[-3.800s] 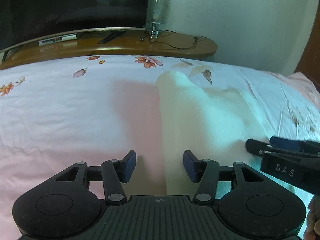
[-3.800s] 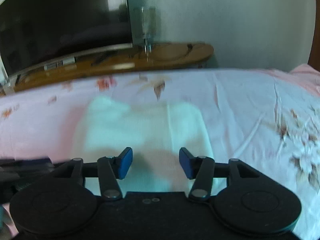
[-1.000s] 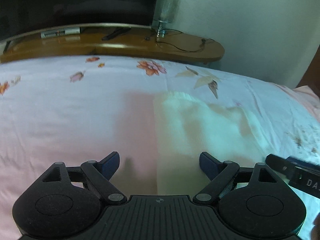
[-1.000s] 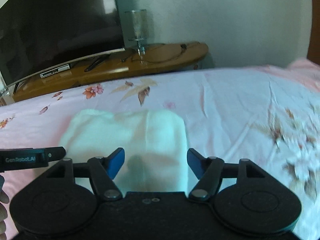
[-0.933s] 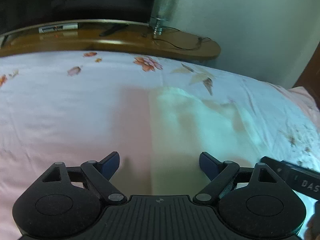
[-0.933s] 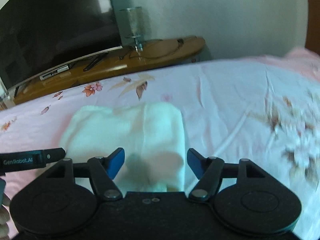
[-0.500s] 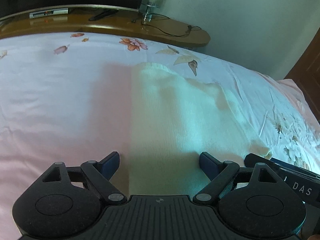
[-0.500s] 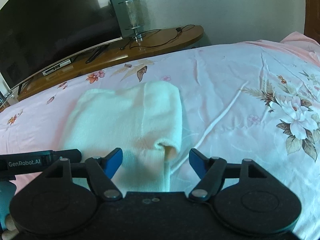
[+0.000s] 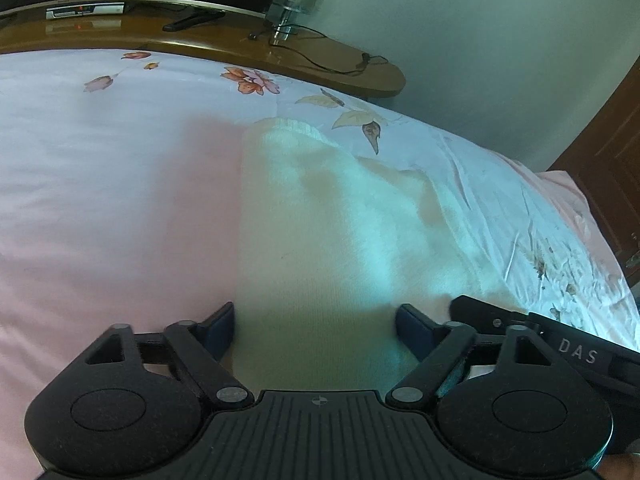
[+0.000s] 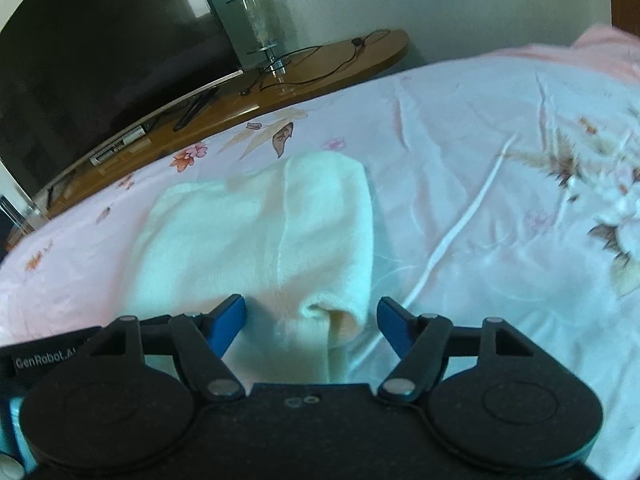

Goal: Fold small clothes
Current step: 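Lower both grippers onto the sweater's end edge, then pinch the sweater end with the left gripper while the right gripper pinches it too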

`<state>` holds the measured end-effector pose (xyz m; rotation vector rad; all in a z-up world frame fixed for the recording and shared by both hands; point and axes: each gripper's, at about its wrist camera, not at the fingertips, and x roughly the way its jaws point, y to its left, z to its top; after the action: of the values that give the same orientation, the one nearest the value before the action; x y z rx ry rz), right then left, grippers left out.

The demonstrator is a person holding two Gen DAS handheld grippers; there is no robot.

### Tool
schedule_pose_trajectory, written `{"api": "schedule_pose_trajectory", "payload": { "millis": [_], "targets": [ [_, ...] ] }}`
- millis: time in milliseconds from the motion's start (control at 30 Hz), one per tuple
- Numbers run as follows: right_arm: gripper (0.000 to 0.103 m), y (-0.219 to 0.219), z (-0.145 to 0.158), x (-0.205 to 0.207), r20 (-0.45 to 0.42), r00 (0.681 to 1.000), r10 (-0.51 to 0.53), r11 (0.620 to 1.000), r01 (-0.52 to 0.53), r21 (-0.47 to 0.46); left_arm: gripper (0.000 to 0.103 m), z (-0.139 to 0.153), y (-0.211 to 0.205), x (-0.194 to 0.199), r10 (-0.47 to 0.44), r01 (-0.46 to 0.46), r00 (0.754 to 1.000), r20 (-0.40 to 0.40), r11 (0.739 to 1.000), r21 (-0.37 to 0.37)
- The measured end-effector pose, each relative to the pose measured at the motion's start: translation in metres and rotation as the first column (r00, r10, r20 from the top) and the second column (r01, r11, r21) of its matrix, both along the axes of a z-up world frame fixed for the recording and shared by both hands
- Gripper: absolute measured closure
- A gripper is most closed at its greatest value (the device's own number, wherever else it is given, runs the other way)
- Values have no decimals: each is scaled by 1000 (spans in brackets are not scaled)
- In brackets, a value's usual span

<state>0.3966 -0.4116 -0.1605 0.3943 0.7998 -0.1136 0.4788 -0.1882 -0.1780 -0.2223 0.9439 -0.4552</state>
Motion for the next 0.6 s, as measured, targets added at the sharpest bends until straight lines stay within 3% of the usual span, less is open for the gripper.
{"api": "schedule_pose_trajectory", "payload": {
  "millis": [300,367,500,600],
  "targets": [
    [32,-12,-9,-1,22,1000,10,995,-13,101,33,-2,8,1,-9,8,1000,-4,999,-41],
    [33,-10,-10,3,26,999,32,994,-35,108,39,-2,6,0,1,-1,1000,0,999,-42],
    [68,2,-5,7,36,997,70,989,-74,131,58,9,2,-8,9,-9,999,39,1000,-16],
    [73,12,7,1,72,995,71,993,-78,93,63,17,4,-11,13,-11,998,58,1000,-21]
  ]
}}
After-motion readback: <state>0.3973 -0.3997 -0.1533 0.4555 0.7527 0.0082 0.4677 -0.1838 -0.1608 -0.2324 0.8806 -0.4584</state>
